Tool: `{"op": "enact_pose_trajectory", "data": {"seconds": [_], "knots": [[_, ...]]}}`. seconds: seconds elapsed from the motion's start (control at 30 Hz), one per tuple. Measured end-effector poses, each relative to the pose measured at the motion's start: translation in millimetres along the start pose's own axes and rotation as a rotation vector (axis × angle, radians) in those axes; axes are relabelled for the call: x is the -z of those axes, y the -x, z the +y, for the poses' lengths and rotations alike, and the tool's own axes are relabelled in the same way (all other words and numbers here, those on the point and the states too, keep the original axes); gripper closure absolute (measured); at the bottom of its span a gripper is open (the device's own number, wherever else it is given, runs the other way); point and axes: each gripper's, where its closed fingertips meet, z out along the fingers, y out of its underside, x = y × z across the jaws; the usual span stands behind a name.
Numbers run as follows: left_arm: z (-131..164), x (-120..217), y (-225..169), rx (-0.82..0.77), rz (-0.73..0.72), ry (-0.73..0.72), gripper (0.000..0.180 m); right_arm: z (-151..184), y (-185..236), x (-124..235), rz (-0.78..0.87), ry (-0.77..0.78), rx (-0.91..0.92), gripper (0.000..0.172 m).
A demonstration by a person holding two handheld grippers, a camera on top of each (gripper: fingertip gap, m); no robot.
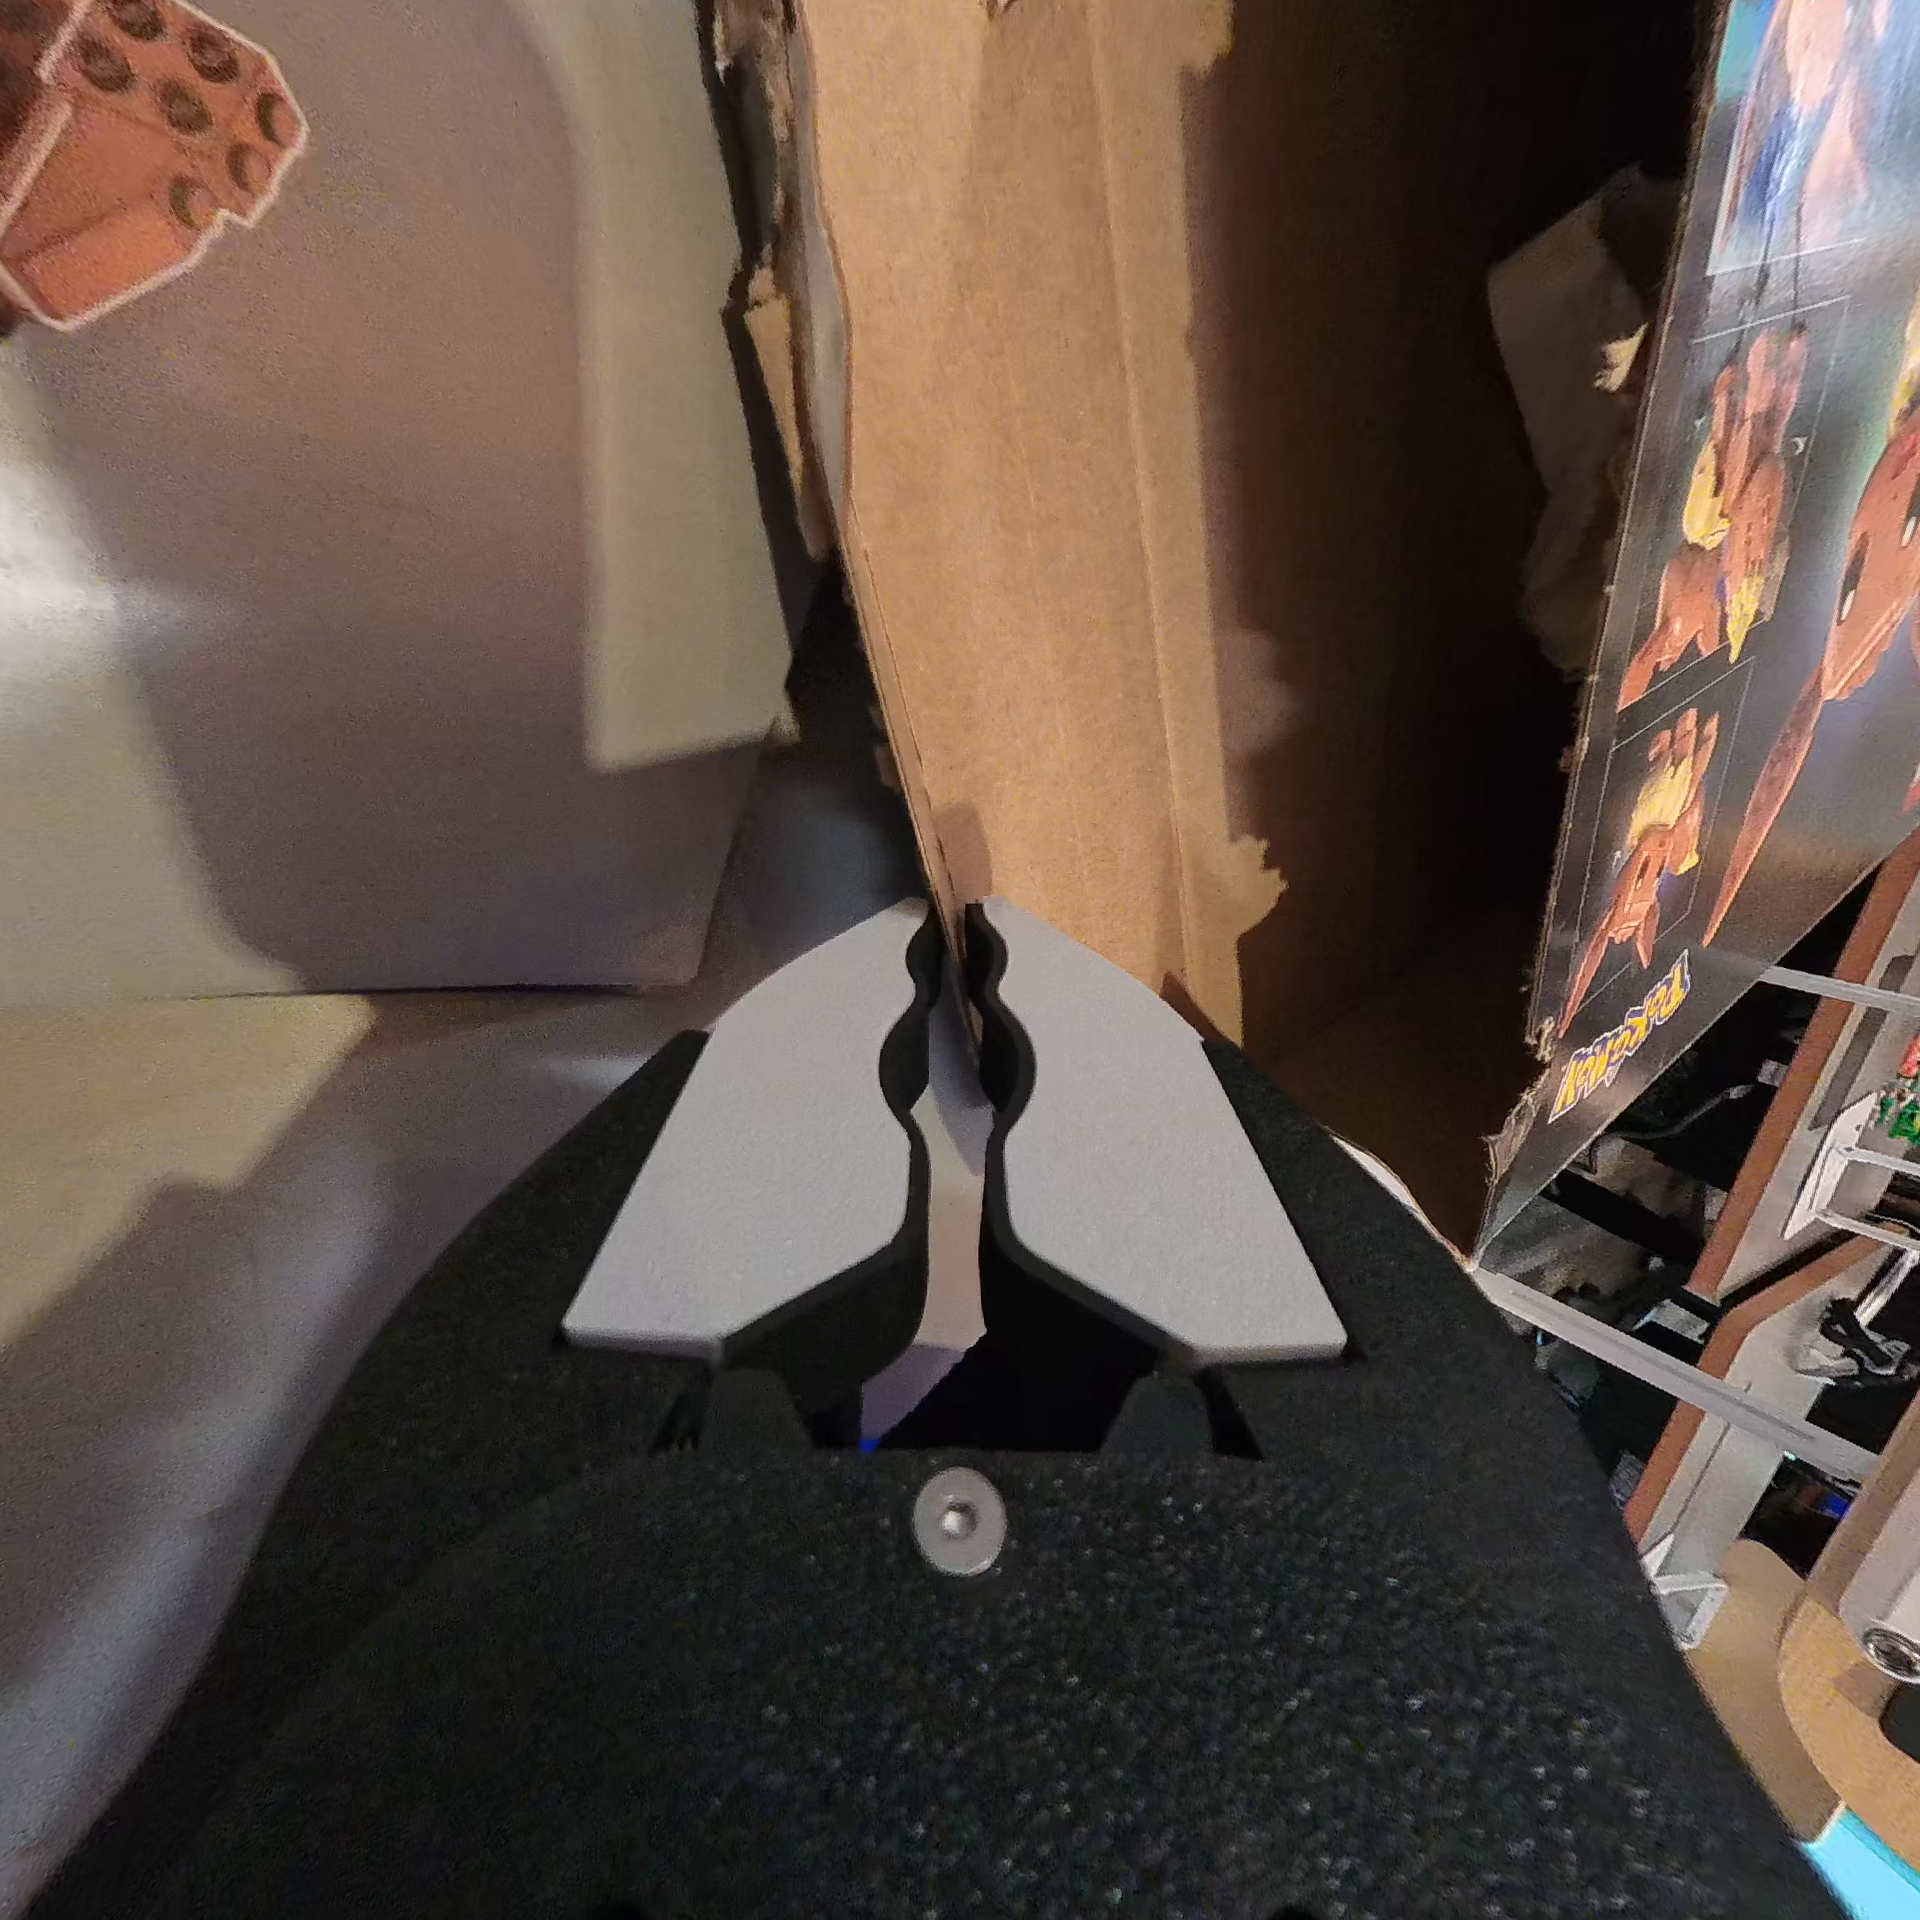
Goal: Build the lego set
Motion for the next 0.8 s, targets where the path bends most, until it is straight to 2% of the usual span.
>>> {"op": "enact_pose_trajectory", "data": {"seconds": [0.07,0.13,0.2,0.3,0.43,0.57,0.8], "knots": [[-23.4,2.1,-15.6,-0.11,-0.003,-0.062,0.141,-0.4,-0.5,0.3,-0.001,-0.002,-0.004,0.168],[-48.7,1.3,-29.3,-0.15,0.009,-0.124,0.135,-1.4,-1.3,0.9,0.0,-0.009,-0.011,0.168],[-66.0,-2.8,-30.3,-0.185,-0.043,-0.14,0.127,-2.5,-2.1,1.7,0.003,-0.017,-0.015,0.168],[-87.9,-12.0,-30.4,-0.192,-0.091,-0.166,0.124,-4.0,-2.9,2.6,0.012,-0.022,-0.018,0.168],[-95.8,-27.5,-20.0,-0.11,-0.163,-0.113,0.137,-5.3,-3.9,3.8,0.028,-0.026,-0.02,0.168],[-98.9,-33.2,-9.6,0.003,-0.231,-0.095,0.138,-7.3,-5.1,5.2,0.037,-0.041,-0.026,0.168],[-80.9,-41.0,3.5,0.152,-0.28,-0.059,0.139,-10.0,-8.0,5.4,0.047,-0.053,-0.045,0.168]]}}
